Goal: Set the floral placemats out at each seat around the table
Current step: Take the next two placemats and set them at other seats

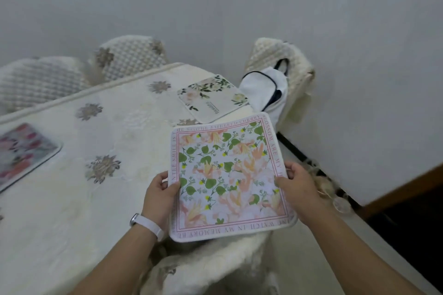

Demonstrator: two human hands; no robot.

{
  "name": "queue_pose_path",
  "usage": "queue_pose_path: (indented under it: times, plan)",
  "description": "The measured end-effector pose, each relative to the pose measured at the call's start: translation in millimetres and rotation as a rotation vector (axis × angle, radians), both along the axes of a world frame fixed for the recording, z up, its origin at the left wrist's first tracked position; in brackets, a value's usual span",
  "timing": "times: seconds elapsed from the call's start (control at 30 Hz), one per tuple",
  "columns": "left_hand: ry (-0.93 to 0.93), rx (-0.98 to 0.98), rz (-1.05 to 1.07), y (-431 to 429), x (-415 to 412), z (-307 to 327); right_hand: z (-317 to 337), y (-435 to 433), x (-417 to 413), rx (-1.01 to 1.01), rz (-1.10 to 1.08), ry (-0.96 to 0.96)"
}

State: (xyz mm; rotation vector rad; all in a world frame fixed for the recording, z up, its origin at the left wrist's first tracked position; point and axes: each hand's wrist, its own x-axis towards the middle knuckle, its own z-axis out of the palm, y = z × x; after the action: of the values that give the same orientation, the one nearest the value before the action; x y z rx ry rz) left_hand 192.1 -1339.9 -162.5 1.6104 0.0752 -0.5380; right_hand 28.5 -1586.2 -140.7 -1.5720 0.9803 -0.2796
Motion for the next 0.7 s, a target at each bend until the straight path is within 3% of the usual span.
queue_pose_path:
  times: [0.27, 0.7]
  plan:
    - [-0.053, 0.152, 0.299, -24, -18, -4, -12, -64, 65, 0.064, 0.325, 0.015]
    - [-0.067, 0.255, 0.533, 46, 2, -12, -32, -7, 145, 0.108, 0.536, 0.092]
